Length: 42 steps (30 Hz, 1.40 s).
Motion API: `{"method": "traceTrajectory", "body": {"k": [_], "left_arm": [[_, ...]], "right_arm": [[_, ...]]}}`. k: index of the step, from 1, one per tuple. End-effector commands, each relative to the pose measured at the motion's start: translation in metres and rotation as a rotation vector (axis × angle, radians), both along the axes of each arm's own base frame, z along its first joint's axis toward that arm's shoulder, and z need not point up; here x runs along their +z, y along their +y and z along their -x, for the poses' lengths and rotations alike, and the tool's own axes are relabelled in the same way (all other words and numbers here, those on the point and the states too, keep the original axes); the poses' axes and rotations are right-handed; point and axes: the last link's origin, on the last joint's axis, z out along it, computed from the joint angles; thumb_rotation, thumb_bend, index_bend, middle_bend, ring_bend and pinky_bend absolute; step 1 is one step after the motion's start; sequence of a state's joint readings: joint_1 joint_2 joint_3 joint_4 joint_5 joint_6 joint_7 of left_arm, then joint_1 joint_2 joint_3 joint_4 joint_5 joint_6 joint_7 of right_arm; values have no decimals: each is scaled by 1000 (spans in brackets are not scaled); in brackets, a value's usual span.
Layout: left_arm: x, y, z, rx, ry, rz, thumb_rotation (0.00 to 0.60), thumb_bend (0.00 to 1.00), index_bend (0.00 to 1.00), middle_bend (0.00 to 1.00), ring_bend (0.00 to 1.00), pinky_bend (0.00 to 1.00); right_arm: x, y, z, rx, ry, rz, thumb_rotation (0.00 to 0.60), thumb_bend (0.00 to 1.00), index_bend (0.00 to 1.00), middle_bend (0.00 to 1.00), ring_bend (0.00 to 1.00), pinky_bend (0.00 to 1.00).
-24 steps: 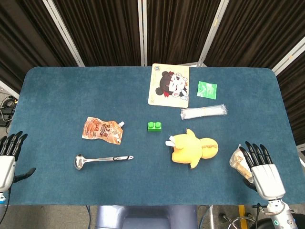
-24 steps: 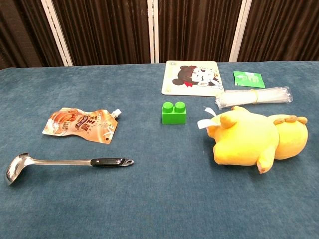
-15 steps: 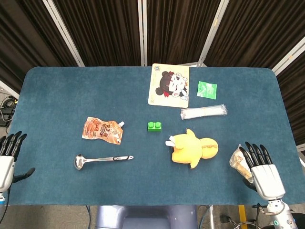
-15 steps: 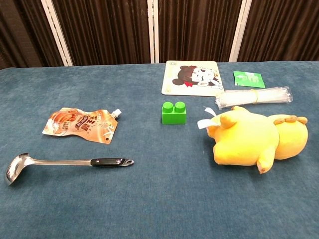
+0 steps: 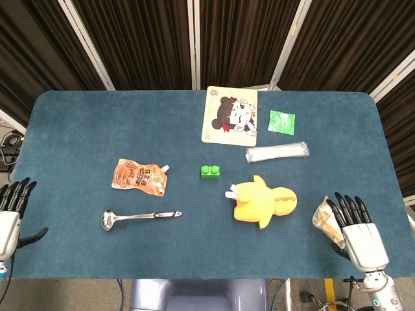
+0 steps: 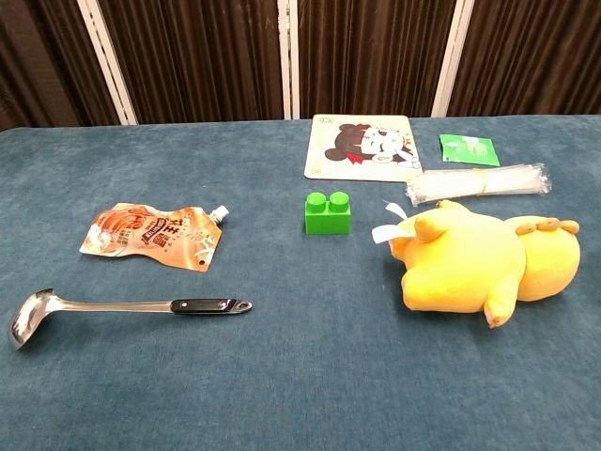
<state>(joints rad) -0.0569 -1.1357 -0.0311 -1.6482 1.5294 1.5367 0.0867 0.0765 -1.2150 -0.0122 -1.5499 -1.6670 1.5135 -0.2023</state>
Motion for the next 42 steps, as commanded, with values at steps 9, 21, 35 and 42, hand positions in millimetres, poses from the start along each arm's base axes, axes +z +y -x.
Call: {"method": "traceTrajectory", "body": {"k": [9, 21, 35, 42], "left_arm": [[3, -2, -2, -5, -13, -10, 600, 111, 0, 0, 0, 0], [4, -1, -2, -4, -25, 2, 600, 111, 0, 0, 0, 0], [-1, 0, -2, -8, -24, 34, 600, 111, 0, 0, 0, 0], [-3, 1, -2, -2, -21, 44, 600, 110, 0, 0, 0, 0]], "right_arm": [[-3, -6, -2, 8, -1, 13, 600, 313, 0, 0, 0, 0], [-40, -41, -54, 63, -41, -5, 600, 999, 0, 0, 0, 0], [-132, -69, -92, -1, -72, -78, 600, 1000, 0, 0, 0, 0], [-149, -72, -94, -6, -60, -67, 600, 1000, 0, 0, 0, 0]]}}
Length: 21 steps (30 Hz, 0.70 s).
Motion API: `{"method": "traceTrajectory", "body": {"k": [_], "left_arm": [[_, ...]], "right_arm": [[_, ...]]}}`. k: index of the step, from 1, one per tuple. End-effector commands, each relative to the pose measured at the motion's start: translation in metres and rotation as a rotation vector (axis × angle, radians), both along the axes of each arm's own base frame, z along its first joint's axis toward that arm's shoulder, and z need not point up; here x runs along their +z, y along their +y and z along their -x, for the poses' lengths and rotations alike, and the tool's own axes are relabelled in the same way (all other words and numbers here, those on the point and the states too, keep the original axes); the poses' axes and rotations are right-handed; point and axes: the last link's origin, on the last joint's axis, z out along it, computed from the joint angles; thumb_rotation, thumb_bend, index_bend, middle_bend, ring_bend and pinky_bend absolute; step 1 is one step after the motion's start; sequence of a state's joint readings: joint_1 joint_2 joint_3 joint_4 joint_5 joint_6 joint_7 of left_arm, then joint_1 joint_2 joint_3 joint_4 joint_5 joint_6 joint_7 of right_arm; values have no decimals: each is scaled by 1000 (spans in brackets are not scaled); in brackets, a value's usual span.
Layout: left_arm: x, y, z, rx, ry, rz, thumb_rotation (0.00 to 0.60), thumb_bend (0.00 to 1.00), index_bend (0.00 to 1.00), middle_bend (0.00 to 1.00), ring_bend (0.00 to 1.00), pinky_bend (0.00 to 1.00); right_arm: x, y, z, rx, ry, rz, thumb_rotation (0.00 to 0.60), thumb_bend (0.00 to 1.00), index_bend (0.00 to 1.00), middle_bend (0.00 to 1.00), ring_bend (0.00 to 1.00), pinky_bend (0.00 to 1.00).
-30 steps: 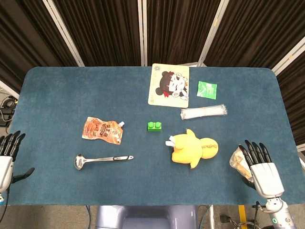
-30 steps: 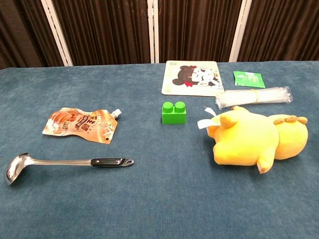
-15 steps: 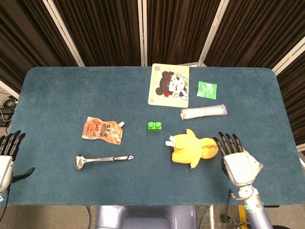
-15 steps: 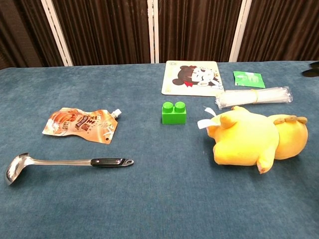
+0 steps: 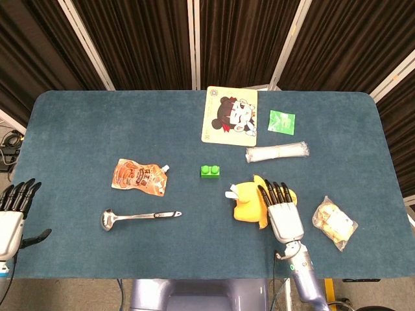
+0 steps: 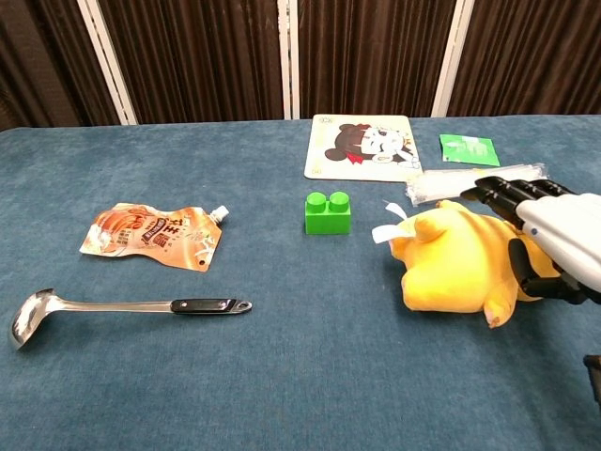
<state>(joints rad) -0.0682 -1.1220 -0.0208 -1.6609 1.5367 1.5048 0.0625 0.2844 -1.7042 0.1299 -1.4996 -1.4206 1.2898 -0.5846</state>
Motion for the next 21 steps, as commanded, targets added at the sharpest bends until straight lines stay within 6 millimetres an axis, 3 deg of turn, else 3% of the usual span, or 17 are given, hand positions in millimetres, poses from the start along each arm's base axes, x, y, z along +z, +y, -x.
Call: {"method": "traceTrajectory", "body": {"k": [1, 21], "left_arm": [[0, 0, 0, 1, 0, 3, 600, 111, 0, 0, 0, 0], [-8, 0, -1, -1, 22, 29, 600, 110, 0, 0, 0, 0]], "right_arm": [[-7, -1, -1, 4, 4, 5, 600, 1000, 0, 0, 0, 0], [-37, -8, 6, -12, 16, 54, 600, 1000, 0, 0, 0, 0]]}}
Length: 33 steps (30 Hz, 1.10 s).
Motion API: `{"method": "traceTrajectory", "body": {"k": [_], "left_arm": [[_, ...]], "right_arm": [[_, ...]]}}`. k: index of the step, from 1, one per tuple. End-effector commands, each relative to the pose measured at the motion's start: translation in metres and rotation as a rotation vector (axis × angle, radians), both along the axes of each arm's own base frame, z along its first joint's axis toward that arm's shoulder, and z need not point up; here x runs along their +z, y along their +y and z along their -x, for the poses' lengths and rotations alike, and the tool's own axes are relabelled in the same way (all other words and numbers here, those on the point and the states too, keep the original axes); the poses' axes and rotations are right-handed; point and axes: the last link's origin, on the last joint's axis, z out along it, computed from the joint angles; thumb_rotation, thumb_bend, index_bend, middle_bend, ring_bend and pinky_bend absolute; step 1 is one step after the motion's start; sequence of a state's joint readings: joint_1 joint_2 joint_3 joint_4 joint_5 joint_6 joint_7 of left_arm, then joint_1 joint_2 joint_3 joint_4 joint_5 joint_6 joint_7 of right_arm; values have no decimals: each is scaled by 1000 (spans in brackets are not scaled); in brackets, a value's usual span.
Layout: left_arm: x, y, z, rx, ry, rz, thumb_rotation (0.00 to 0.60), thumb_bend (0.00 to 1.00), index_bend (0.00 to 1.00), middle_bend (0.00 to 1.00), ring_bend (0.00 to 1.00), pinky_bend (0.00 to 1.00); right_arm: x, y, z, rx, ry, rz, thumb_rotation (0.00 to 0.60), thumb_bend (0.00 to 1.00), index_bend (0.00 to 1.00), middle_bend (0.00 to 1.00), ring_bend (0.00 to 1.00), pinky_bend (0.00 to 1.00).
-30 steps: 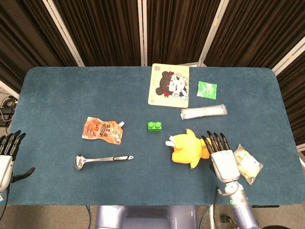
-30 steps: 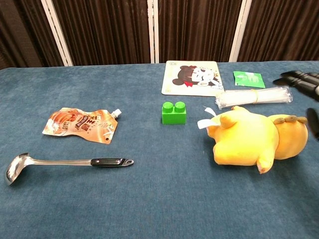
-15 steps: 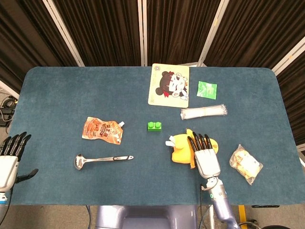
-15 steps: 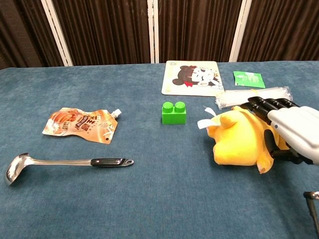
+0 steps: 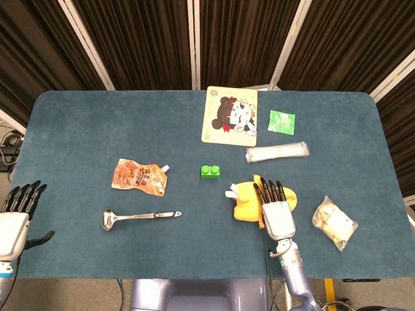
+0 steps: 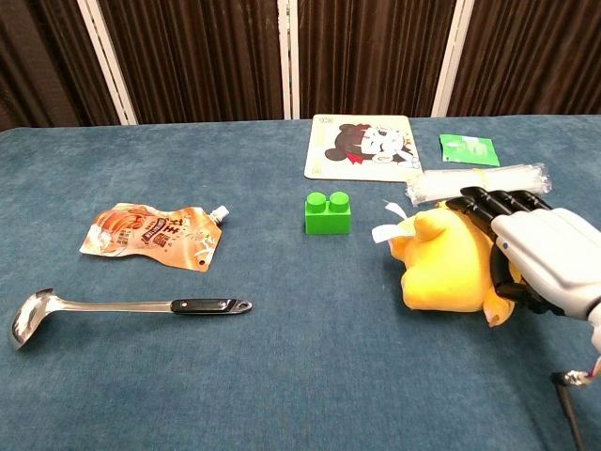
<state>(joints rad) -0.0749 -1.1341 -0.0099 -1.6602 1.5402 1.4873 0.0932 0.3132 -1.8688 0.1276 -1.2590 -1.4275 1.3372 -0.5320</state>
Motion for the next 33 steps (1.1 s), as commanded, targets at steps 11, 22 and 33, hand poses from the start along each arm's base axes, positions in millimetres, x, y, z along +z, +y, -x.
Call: {"method": "traceTrajectory", "body": {"k": [11, 22, 33], "left_arm": [[-2, 0, 0, 2, 6, 6, 600, 110, 0, 0, 0, 0], [-3, 1, 0, 4, 11, 8, 600, 111, 0, 0, 0, 0], [-1, 1, 1, 5, 5, 3, 600, 110, 0, 0, 0, 0]], "right_arm": [[-4, 2, 11, -32, 31, 5, 600, 1000, 0, 0, 0, 0], [17, -6, 26, -71, 30, 59, 600, 1000, 0, 0, 0, 0], [-4, 8, 13, -32, 41, -5, 600, 1000, 0, 0, 0, 0]]}}
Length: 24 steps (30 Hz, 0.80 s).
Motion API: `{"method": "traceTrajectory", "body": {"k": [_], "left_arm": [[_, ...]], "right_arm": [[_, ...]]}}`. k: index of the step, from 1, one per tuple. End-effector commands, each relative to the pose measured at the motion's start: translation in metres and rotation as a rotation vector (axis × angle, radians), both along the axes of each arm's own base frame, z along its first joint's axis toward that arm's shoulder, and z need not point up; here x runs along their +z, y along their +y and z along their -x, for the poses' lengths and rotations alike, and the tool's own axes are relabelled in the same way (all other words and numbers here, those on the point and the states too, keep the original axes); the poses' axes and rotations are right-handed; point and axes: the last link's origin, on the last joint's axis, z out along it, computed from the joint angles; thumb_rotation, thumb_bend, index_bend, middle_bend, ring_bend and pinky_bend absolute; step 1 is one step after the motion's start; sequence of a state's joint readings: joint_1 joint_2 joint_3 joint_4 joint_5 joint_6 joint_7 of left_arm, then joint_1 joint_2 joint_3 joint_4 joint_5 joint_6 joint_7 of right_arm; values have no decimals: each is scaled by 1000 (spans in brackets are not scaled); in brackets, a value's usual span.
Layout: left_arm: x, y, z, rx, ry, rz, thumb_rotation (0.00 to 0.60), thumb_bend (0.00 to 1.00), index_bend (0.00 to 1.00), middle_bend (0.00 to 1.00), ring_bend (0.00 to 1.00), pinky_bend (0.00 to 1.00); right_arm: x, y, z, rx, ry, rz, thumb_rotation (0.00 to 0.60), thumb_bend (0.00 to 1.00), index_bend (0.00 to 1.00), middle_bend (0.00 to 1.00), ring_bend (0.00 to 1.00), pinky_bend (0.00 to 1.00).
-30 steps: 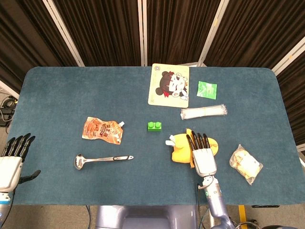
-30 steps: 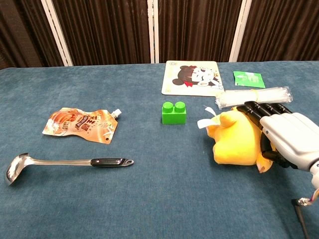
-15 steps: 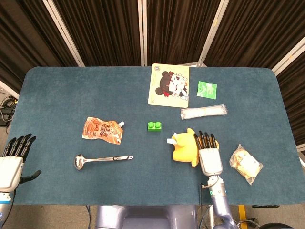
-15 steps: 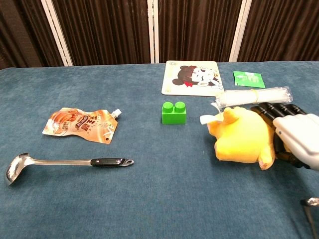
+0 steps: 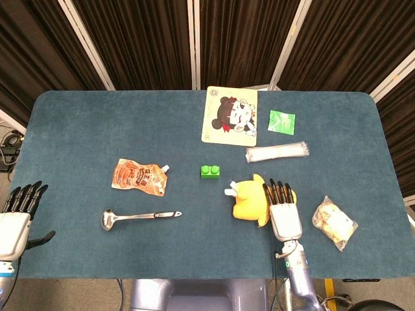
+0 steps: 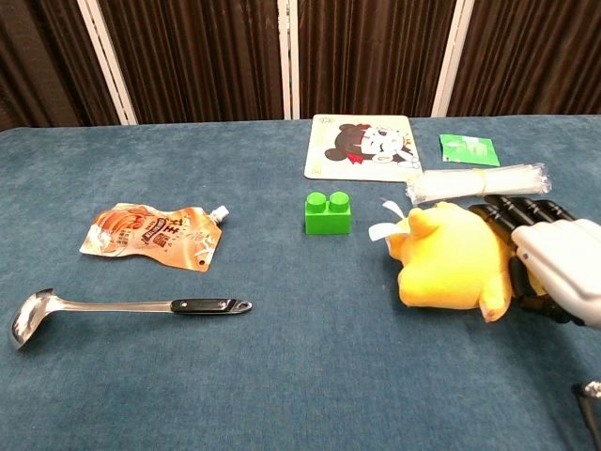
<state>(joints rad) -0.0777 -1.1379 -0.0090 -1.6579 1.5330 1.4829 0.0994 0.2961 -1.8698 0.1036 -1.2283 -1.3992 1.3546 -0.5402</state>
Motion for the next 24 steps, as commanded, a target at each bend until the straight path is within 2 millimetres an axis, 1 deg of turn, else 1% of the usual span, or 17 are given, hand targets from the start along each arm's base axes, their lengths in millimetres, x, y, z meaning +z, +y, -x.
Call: {"method": "traceTrajectory", "body": {"k": [1, 6, 7, 8, 14, 19, 24], "left_arm": [[0, 0, 0, -1, 0, 1, 600, 110, 0, 0, 0, 0], [1, 0, 0, -1, -3, -1, 600, 111, 0, 0, 0, 0], [1, 0, 0, -1, -3, -2, 600, 111, 0, 0, 0, 0], [1, 0, 0, -1, -4, -3, 600, 111, 0, 0, 0, 0], [1, 0, 0, -2, -4, -2, 600, 111, 0, 0, 0, 0], [1, 0, 0, -4, -4, -2, 600, 110, 0, 0, 0, 0], [1, 0, 0, -3, -4, -2, 600, 110, 0, 0, 0, 0]], "right_arm": [[-5, 3, -4, 12, 2, -12, 600, 1000, 0, 0, 0, 0], [-12, 8, -14, 39, -6, -27, 600, 1000, 0, 0, 0, 0], [-13, 9, -17, 48, -11, -29, 600, 1000, 0, 0, 0, 0], [-14, 11, -25, 73, -21, -32, 600, 1000, 0, 0, 0, 0], [-12, 17, -42, 116, -36, -21, 600, 1000, 0, 0, 0, 0], [-12, 18, -45, 121, -31, -22, 600, 1000, 0, 0, 0, 0], [-13, 16, -38, 92, -2, -28, 600, 1000, 0, 0, 0, 0]]}}
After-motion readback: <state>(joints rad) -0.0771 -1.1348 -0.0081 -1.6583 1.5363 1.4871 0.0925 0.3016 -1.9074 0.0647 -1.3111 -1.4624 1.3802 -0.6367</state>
